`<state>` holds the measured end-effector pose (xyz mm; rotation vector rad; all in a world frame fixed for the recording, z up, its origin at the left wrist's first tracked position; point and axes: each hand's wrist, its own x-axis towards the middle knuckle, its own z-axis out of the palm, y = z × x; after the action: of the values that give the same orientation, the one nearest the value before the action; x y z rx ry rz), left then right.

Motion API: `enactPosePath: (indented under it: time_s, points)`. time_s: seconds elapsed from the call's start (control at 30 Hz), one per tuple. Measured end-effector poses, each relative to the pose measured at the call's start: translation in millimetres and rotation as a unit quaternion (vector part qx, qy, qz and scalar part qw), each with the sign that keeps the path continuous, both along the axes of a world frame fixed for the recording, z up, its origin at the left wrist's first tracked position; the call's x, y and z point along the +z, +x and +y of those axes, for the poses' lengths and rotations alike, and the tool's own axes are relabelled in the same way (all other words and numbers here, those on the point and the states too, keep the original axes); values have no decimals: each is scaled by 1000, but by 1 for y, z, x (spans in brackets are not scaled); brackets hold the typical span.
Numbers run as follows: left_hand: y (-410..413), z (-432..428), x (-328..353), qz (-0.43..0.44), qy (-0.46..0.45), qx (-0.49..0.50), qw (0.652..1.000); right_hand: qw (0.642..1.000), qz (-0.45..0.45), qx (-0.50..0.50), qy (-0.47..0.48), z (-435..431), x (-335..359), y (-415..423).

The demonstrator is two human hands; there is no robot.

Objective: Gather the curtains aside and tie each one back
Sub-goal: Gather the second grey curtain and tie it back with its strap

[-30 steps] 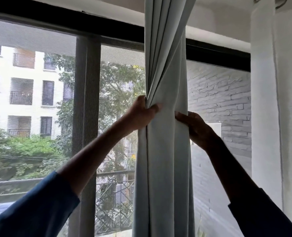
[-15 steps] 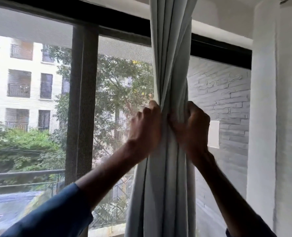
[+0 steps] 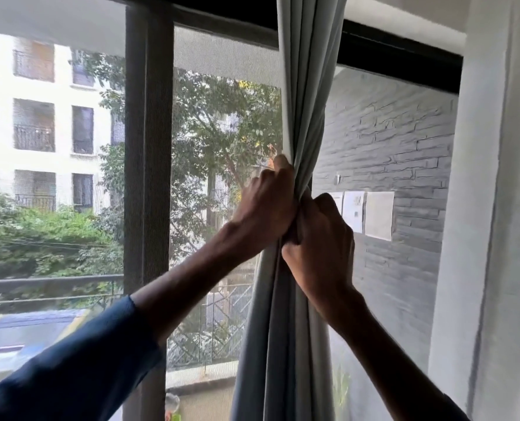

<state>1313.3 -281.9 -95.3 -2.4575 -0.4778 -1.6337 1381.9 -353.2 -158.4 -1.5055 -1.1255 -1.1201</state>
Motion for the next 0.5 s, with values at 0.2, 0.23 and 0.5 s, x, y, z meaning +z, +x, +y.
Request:
enactPosePath:
  time_s: [0.2, 0.23, 0.5]
  points:
    - [-3, 6, -12, 57, 5, -5, 998, 999, 7, 41, 15, -8, -3, 3]
    - [-3, 5, -12, 61, -2, -17, 998, 999, 4, 41, 17, -8, -3, 3]
    - [-7, 7, -7, 107, -139, -189, 966, 999, -21, 23, -34, -5, -22, 7]
